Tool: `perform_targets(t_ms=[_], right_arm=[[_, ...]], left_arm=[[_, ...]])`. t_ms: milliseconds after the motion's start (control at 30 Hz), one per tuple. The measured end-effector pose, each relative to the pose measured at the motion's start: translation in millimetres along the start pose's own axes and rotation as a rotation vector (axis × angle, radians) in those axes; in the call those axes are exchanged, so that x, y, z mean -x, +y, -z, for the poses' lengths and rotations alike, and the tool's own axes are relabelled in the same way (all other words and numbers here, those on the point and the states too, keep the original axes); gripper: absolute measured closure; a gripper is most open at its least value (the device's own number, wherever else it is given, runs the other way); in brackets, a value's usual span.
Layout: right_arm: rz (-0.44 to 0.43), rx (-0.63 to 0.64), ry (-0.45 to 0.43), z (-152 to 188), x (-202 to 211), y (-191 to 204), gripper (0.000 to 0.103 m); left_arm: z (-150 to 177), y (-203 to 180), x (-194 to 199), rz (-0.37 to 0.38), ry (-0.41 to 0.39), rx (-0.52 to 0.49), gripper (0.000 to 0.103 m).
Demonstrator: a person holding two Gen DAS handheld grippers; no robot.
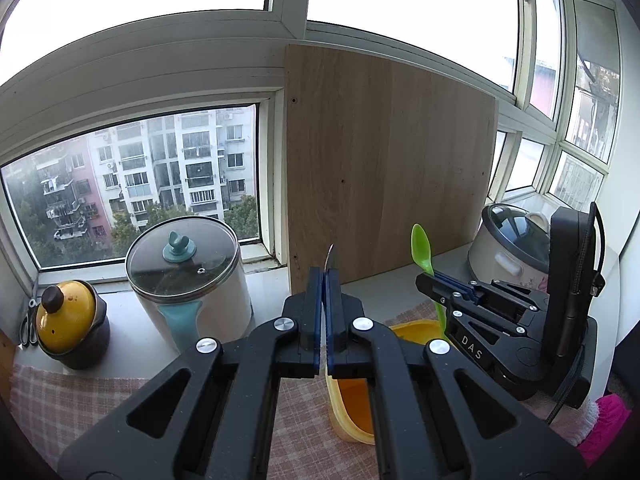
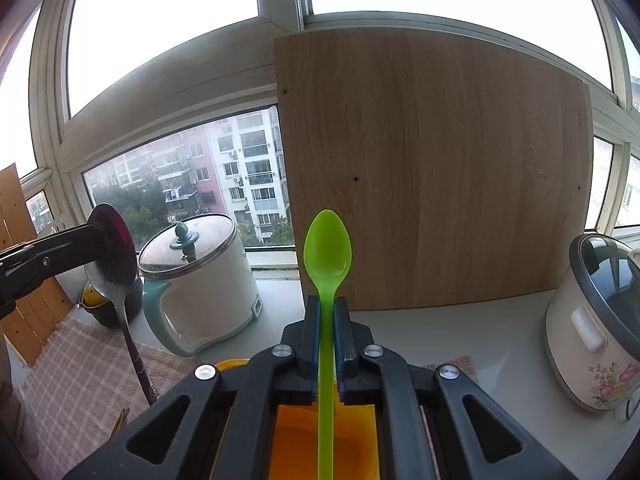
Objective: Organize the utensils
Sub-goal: 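Lower the green spoon into the yellow container and open the right tool, then move the right tool back to the chopsticks on the cloth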
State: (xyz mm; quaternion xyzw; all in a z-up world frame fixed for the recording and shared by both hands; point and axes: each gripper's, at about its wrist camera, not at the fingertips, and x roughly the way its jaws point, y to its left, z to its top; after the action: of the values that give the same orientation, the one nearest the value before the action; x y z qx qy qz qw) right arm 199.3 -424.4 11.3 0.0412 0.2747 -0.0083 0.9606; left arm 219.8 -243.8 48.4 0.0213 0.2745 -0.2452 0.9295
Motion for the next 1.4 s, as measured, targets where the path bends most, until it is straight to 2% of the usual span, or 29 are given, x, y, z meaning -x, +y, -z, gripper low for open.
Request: perform_targets(t_ms=[400, 700, 733, 767, 800, 833, 867, 933, 1200, 1400], right_arm=[[-0.009, -0.026, 0.049, 27, 10, -6, 0.099], [-0.027, -0.018, 0.095, 37, 14, -1, 0.097], [-0.025, -0.014, 0.100, 38, 14, 0, 0.089], [-0.023, -0.012, 0.103, 38, 15, 0, 0.079], [-0.025, -0.011, 0.105, 38, 16, 0, 0.061], [-0.020, -0.008, 0.103, 39, 18, 0, 0.050], [-0.005, -0.008, 0.096, 39, 21, 0, 0.047], [0.014, -0.022, 0.090, 40, 27, -1, 0.037], [0.063, -0.088, 0.046, 42, 58, 0, 0.017], [0.048, -0.065, 0.055, 49, 76, 15, 0.009]], left_arm=[[34, 1, -8, 0.061, 0.091, 0.018, 0.103], [46, -9, -9, 0.104, 0.143, 0.016, 0.103], [46, -10, -8, 0.111, 0.145, 0.012, 0.103], [46, -11, -8, 0.118, 0.149, 0.007, 0.099], [47, -12, -7, 0.124, 0.149, 0.002, 0.095], [46, -12, -5, 0.126, 0.149, -0.002, 0.083], [46, -11, -2, 0.126, 0.151, -0.003, 0.071], [45, -8, 3, 0.131, 0.150, -0.005, 0.069], [50, 23, 36, 0.107, 0.132, 0.011, 0.069], [67, 56, 61, 0.068, 0.143, 0.026, 0.069]])
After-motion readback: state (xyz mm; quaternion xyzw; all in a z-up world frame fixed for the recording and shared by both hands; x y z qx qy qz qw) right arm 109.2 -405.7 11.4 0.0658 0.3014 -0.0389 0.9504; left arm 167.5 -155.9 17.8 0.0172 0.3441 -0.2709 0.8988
